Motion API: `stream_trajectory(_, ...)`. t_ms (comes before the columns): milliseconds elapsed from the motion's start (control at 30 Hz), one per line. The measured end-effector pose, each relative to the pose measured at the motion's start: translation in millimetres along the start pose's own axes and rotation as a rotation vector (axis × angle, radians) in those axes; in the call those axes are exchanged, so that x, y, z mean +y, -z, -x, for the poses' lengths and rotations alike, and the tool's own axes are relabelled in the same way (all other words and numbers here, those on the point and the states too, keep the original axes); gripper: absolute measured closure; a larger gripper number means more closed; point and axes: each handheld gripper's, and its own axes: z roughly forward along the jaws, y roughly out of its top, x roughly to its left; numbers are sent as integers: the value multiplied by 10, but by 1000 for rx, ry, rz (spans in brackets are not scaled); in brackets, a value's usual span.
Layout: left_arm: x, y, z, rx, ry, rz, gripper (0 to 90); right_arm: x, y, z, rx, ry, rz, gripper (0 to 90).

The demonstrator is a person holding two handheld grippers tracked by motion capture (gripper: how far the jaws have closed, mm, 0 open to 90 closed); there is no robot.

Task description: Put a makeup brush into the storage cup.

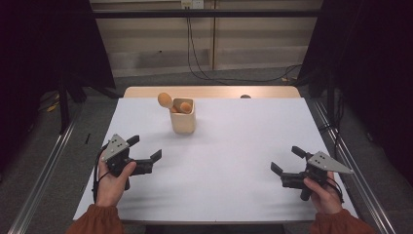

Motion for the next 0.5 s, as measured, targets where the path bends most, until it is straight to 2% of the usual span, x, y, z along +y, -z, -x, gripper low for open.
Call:
stream_trajectory(33, -24, 22, 6, 9, -5, -6, 18, 1, 2, -2, 0, -1, 2, 0)
stream_trajectory(67, -63, 49, 6, -2, 15, -6, 18, 1, 5, -1, -1, 1, 3, 0)
stream_trajectory(167, -133, 106, -4, 15, -1, -13, 18, -2, 21, 0, -2, -1, 5, 0)
stream_trajectory(367, -182, 194, -13, 41, 12, -2, 19, -7, 36, 7, -8, -1, 3, 0)
stream_trajectory(500, -193, 238, -4, 35, 6, 1, 18, -8, 24, 6, -6, 1, -2, 0)
